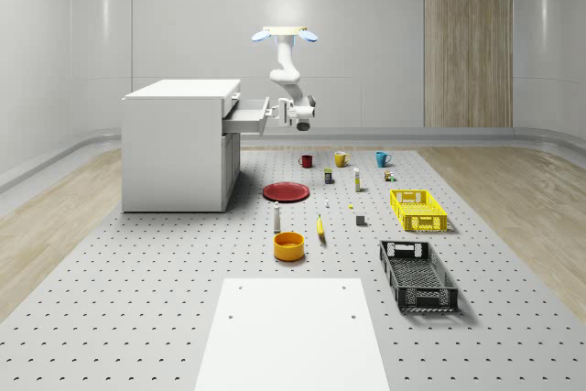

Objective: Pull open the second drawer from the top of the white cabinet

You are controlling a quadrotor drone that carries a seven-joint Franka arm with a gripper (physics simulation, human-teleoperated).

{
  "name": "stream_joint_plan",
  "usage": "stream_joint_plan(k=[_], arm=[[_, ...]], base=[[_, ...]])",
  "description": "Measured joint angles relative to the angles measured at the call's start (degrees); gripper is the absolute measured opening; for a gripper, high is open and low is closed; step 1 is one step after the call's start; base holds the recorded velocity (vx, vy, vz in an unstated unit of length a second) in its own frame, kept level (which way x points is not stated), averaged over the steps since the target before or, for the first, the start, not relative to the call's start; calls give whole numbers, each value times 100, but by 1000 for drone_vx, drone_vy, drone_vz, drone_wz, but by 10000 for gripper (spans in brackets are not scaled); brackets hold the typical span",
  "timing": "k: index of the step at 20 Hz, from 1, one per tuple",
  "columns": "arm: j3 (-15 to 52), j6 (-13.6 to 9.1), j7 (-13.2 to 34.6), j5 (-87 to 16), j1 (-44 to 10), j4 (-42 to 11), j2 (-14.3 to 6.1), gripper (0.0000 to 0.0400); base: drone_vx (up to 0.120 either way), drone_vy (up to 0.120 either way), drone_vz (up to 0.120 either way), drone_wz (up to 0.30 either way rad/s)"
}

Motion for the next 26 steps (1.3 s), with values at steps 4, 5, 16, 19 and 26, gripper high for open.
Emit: stream_joint_plan(k=[4,5,16,19,26], arm=[[-45,55,28,-43,70,-4,-50,287],[-55,69,35,-53,87,-6,-62,290],[-159,218,110,-162,267,-22,-195,299],[-185,257,130,-191,312,-26,-231,300],[-241,345,176,-256,414,-36,-311,300]], base=[[0,0,0,0],[0,0,0,0],[0,0,0,0],[0,0,0,0],[0,0,0,0]])
